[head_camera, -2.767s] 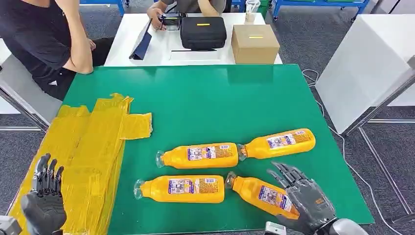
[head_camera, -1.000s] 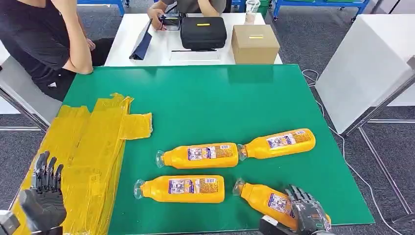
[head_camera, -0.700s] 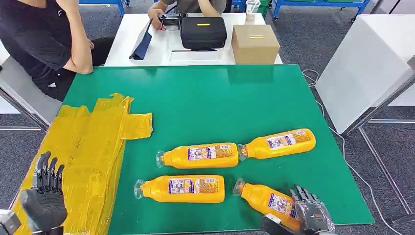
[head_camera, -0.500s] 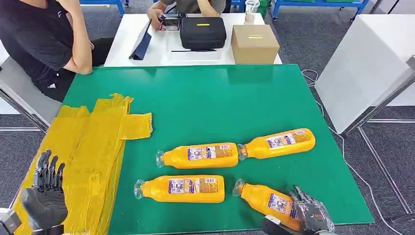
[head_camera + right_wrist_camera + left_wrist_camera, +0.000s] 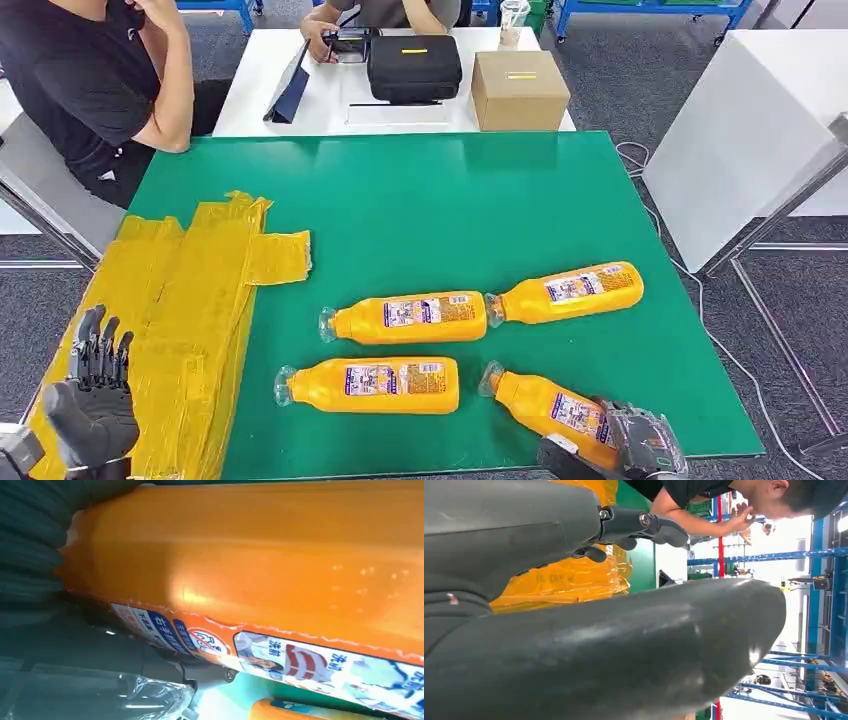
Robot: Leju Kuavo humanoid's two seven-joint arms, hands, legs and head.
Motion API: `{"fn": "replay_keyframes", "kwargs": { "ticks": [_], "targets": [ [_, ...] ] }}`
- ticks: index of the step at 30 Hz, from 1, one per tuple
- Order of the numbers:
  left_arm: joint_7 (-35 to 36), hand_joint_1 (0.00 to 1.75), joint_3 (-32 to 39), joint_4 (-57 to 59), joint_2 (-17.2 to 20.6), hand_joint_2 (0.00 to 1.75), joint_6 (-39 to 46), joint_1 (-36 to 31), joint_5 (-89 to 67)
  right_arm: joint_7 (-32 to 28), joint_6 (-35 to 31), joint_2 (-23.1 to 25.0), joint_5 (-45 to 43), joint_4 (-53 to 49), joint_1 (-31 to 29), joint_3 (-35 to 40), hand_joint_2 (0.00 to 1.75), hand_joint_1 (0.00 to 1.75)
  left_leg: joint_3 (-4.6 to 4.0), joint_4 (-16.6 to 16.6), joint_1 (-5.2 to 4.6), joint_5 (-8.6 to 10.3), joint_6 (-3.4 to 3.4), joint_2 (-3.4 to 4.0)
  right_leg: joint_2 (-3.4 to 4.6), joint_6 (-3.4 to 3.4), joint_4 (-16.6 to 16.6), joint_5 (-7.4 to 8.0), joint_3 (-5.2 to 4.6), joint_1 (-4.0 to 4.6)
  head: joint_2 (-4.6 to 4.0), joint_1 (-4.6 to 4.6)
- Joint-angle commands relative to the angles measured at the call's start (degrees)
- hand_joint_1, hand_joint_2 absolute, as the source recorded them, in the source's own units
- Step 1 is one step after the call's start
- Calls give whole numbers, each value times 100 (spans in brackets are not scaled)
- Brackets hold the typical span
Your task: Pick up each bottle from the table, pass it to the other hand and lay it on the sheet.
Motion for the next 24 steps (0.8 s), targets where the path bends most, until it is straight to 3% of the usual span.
{"fn": "replay_keyframes", "kwargs": {
  "ticks": [1, 9, 14, 19, 24],
  "targets": [
    [58, 0, -74, 447, 109, 0, -66, -249, 2, -359, 194, 505, 196, 70, 115, -449, 175, 175, -3, -2, 7, 1, -29, -19, -26, -12, -2, -6, 3, 6, 0, 0],
    [-100, 0, -224, 803, 333, 0, -48, -371, 89, -869, 415, 620, -349, -199, 369, -675, 175, 175, 7, -4, 4, 1, -24, -27, -33, -10, -2, -10, 6, 3, 0, 0],
    [-143, 0, -308, 876, 410, 0, -75, -401, 92, -1406, 657, 727, -1271, -1210, 460, -768, 175, 175, 4, -1, 2, -1, -19, -14, -18, -9, 4, -9, 3, 1, 0, 2],
    [-222, 0, -131, 763, 306, 0, 10, -332, 25, -1654, 700, 174, -2036, -2716, 664, -1204, 175, 175, -32, 13, -6, -6, -22, -6, -11, -9, 24, -13, -30, -8, 2, 0],
    [-223, 0, 120, 559, 50, 0, 45, -215, -19, -1953, 687, 237, -2061, -3163, 736, -1613, 175, 175, -29, 11, -2, -8, -20, -9, -15, -6, 16, -14, -23, -4, 0, 2]
  ]
}}
